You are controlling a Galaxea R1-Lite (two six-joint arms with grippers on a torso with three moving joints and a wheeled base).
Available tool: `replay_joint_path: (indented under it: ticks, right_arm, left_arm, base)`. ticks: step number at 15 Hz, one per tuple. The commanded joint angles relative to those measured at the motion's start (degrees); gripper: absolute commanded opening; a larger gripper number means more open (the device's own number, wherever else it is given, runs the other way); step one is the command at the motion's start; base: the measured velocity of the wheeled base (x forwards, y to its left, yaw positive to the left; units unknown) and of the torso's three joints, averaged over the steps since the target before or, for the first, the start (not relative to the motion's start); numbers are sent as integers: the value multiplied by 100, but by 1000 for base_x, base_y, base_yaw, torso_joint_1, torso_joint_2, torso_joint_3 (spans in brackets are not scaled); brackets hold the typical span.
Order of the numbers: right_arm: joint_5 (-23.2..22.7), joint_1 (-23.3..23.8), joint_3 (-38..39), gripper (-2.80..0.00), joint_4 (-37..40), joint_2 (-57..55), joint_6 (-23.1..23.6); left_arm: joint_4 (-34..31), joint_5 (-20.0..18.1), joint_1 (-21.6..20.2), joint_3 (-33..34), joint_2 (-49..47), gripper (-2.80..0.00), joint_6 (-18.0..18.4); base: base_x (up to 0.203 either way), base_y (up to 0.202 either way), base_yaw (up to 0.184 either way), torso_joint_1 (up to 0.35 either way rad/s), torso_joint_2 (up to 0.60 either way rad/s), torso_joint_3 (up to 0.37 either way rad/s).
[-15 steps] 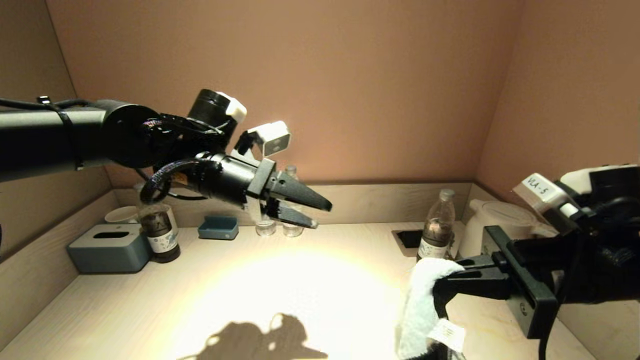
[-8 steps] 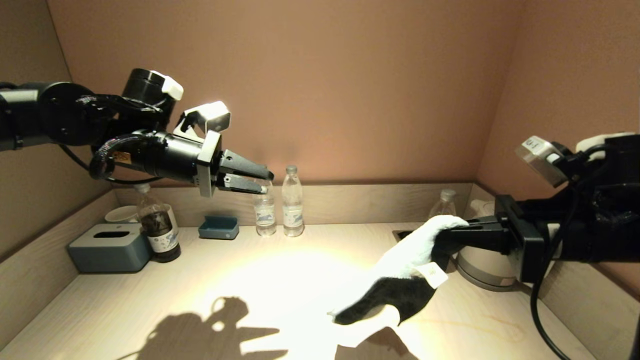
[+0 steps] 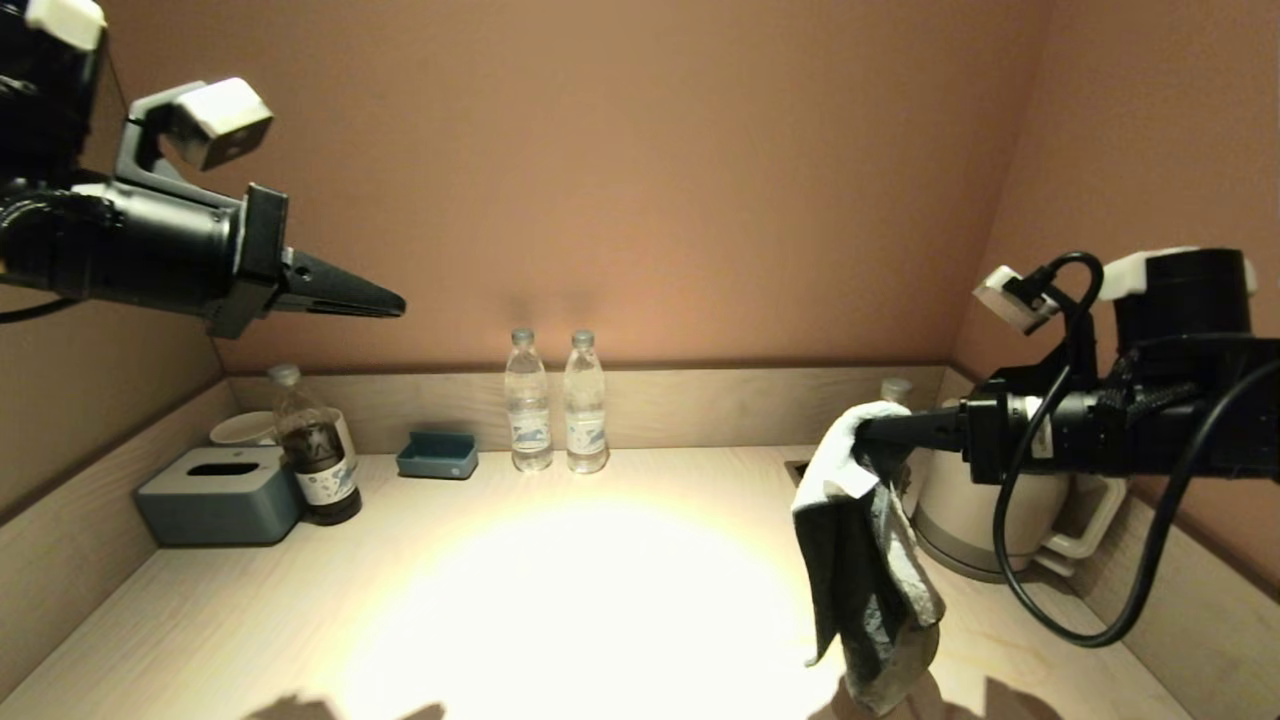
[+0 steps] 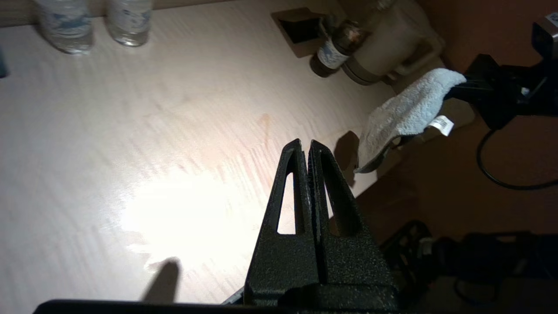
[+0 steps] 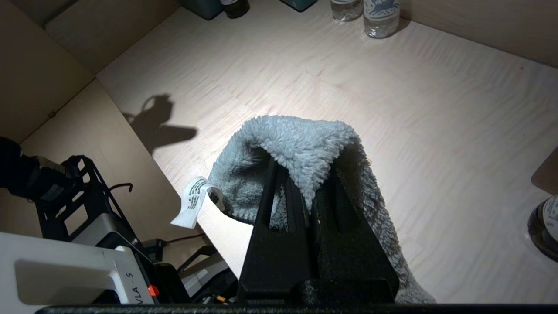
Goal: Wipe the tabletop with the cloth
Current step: Sweep the stains on the table
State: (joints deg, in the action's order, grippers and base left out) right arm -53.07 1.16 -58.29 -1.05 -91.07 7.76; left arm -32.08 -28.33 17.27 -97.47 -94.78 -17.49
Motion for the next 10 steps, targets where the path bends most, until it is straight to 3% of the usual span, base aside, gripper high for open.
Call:
replay_joint_path:
  ticks: [1,7,10]
  right_arm:
    - [842,-37,-33,-280,-1,-253,-872]
    - [1053,-54,-279,-280,34,-429,-1286]
    - [1741,-302,-290,-280,348,-610,-1314]
  left_arm:
    - [37,1462,-4,345,981,-280,-15]
    - [165,4007,-5,1364,3085,-280,-4]
    - [204,4631,-5,2540,4307,-280,-52]
  base:
    - [0,0,0,0,0,0]
    - [0,0,0,0,0,0]
    - [0,0,0,0,0,0]
